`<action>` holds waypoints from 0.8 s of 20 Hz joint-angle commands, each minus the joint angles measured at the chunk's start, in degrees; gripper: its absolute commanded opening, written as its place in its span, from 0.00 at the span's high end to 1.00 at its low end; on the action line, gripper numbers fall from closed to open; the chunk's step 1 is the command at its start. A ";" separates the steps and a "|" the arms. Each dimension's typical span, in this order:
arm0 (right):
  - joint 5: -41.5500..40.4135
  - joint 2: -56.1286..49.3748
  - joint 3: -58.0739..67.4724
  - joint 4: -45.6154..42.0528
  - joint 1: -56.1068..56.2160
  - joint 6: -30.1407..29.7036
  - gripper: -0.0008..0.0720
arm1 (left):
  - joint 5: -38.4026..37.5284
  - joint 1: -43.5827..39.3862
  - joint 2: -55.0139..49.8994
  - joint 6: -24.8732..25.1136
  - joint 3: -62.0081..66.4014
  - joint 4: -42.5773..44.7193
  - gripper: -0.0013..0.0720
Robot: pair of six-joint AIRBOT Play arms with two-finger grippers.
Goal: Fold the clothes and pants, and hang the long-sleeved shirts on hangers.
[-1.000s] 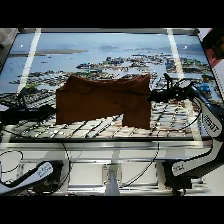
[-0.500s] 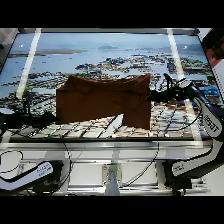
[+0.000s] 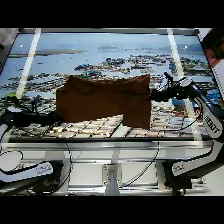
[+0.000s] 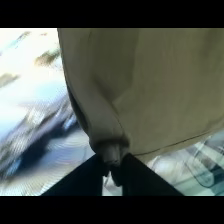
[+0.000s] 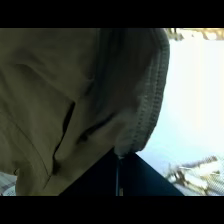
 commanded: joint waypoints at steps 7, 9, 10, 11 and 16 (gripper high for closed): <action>5.25 2.45 0.07 -0.26 0.04 -2.78 0.97 | 3.28 -0.28 3.13 7.63 0.46 -14.43 0.96; 7.50 6.36 0.07 -0.55 0.02 -3.89 0.97 | 0.61 -0.28 7.32 9.94 2.05 -18.25 0.96; 8.09 8.98 0.07 -0.61 0.00 -4.13 0.97 | -0.81 -0.26 10.08 10.23 3.28 -20.44 0.96; 8.61 12.31 0.07 -0.50 0.00 -4.33 0.97 | -1.88 -0.26 12.83 10.23 4.59 -22.82 0.96; 9.27 33.48 0.07 -0.02 0.00 -5.07 0.97 | -2.64 -0.24 28.89 11.74 11.69 -36.85 0.96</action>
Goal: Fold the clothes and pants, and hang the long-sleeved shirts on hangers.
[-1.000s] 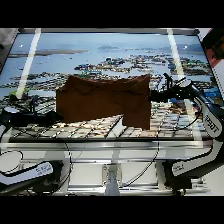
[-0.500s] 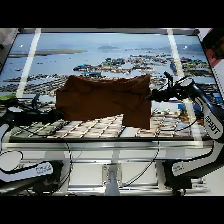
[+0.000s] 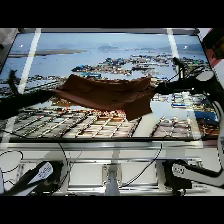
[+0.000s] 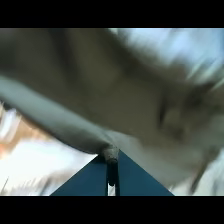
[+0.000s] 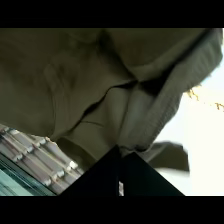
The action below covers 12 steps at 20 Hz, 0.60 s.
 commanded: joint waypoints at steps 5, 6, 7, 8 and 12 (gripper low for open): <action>-6.75 34.03 0.07 0.02 0.00 5.07 0.96 | 8.31 0.00 23.78 1.55 6.12 -17.00 0.96; -10.25 38.42 0.04 -0.02 0.00 6.12 0.97 | 10.47 0.02 26.77 1.53 6.12 -16.46 0.96; -13.77 42.51 0.04 -0.02 0.00 6.21 0.96 | 11.87 0.00 29.31 1.53 6.12 -16.24 0.96; -16.81 45.90 0.04 -0.13 0.00 6.21 0.97 | 12.81 0.00 31.65 1.51 6.12 -16.26 0.96; -25.05 56.74 0.24 -1.60 0.00 6.93 0.97 | 17.33 0.00 41.24 1.51 6.12 -16.26 0.96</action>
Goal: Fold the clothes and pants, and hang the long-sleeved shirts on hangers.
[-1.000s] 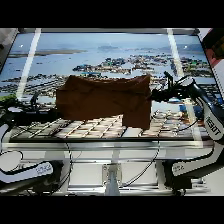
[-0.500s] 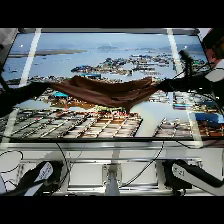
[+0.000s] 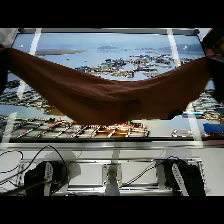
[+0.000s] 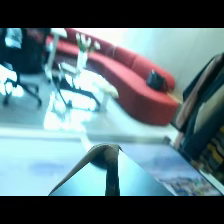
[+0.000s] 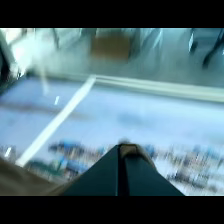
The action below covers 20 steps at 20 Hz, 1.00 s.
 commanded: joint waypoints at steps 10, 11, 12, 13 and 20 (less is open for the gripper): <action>0.09 11.21 6.36 -3.56 0.00 15.74 0.97 | 16.00 0.02 17.09 -7.39 0.09 7.37 0.96; 0.85 9.94 6.32 -5.44 0.00 17.09 0.97 | 15.85 0.00 16.39 -10.75 0.04 12.92 0.96; 0.90 7.72 6.19 -7.82 0.00 18.36 0.97 | 14.64 0.00 14.78 -16.98 0.00 19.85 0.96; 1.29 4.35 6.19 -9.60 0.00 18.99 0.97 | 12.07 0.00 12.46 -22.97 -0.11 25.46 0.96; 1.57 -31.45 6.25 -5.18 0.07 18.88 0.96 | 8.17 -8.74 -21.27 -17.55 -1.70 20.79 0.96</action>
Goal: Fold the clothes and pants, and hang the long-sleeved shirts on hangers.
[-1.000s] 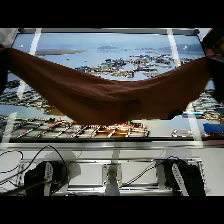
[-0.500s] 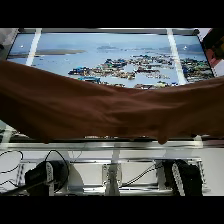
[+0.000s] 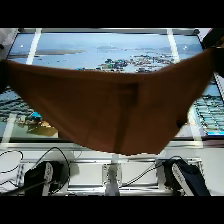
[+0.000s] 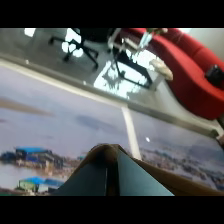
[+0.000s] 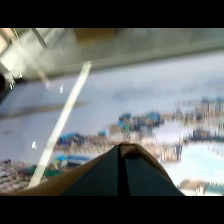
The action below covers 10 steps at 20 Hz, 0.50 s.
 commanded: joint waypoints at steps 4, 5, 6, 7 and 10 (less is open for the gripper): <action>-7.02 -28.50 0.11 6.95 0.04 0.55 0.96 | 16.46 -18.16 -33.73 16.35 2.73 -5.95 0.96; -9.16 -30.88 0.11 7.63 0.04 0.55 0.96 | 21.00 -20.68 -37.48 18.10 4.59 -5.95 0.96; -11.45 -32.65 0.11 7.67 0.04 0.55 0.96 | 25.14 -22.62 -40.41 19.63 6.36 -5.95 0.96; -13.86 -33.86 0.11 7.58 0.04 0.52 0.96 | 28.87 -24.09 -42.75 20.59 7.98 -5.95 0.96; -19.80 -36.17 0.11 7.04 0.04 0.50 0.96 | 35.15 -26.03 -47.19 20.55 10.71 -5.92 0.96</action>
